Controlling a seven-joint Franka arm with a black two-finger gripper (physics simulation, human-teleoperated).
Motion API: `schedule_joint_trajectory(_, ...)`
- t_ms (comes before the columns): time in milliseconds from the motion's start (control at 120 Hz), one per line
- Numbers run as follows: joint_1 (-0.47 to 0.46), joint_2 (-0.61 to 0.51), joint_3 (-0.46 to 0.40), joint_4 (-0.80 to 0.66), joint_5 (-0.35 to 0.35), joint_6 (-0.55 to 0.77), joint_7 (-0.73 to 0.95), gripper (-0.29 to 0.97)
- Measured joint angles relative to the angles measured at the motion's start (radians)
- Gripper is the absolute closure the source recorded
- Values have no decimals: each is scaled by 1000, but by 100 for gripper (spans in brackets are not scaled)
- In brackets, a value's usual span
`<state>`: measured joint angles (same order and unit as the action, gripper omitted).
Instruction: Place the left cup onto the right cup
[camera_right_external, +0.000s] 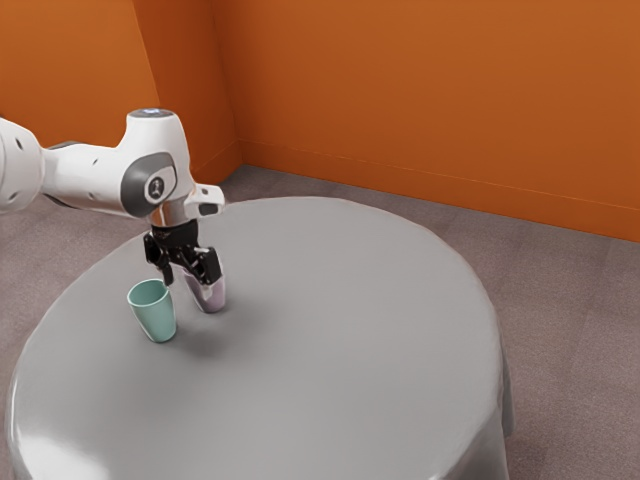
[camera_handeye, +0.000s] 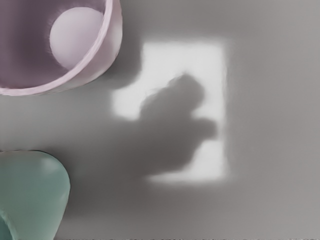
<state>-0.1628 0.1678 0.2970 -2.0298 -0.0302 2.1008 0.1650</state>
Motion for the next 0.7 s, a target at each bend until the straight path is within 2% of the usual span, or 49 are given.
schedule_joint_trajectory(417, 0, -2, 67, -12, -1, -5, 73, 0)
schedule_joint_trajectory(700, 0, 13, 73, -25, -3, -4, 109, 0)
